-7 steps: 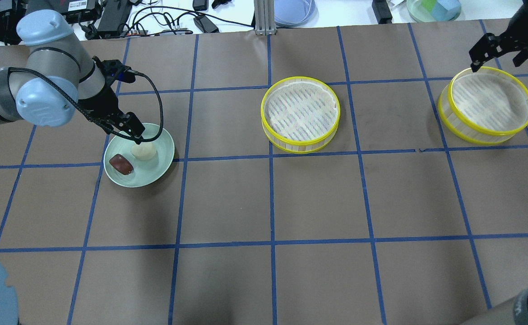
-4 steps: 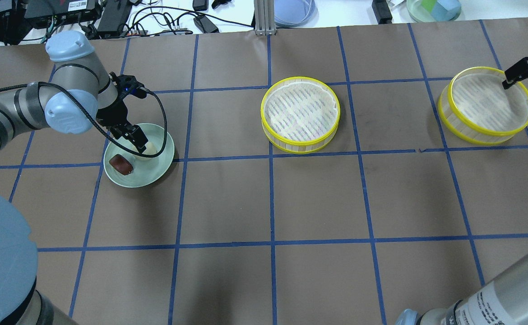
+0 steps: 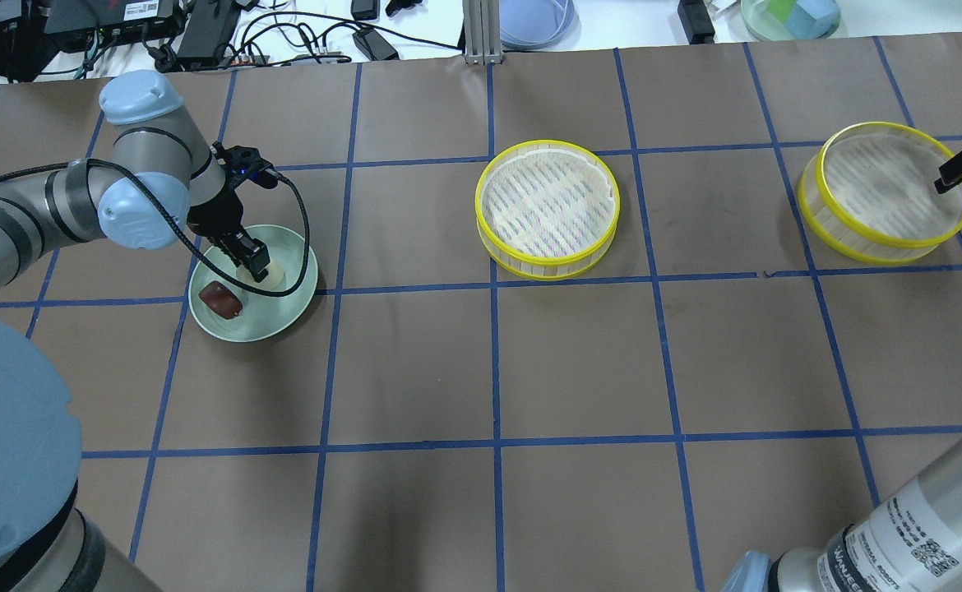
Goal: Stack buns with steamer
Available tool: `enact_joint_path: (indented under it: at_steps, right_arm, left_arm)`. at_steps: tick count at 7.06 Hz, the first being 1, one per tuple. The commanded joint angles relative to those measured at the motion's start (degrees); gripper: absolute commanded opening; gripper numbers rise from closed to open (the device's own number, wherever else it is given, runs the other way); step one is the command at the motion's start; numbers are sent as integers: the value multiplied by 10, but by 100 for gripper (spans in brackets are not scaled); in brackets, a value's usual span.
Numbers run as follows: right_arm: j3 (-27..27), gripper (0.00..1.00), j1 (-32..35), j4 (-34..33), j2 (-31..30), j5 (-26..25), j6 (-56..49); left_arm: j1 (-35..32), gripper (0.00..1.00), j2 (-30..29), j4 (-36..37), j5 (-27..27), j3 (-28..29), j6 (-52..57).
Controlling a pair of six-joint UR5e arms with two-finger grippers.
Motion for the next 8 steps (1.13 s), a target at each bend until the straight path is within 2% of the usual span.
enact_joint_path:
  at_steps: [1,2,3,4,6,7,8]
  right_arm:
    - [-9,68,-1,-7,11,1,-3]
    - [-12,48,-1,-3,11,1,-3]
    - [-12,27,-1,1,11,0,-5]
    - [-11,16,-1,3,12,0,-11]
    - [-12,0,-1,10,20,-2,-17]
    - [-14,0,-1,10,18,-2,-18]
    - [-21,0,-1,12,14,-6,-19]
  left_arm:
    - [0,0,1,2,-2,15,-21]
    - [-1,0,16,-1,0,28,-47]
    - [-7,0,35,-1,-2,32,-138]
    - [-12,0,51,-6,-34,48,-227]
    - [-42,0,66,-14,-48,85,-427]
    - [-74,0,64,-9,-50,100,-513]
    - [-109,0,56,-1,-82,109,-640]
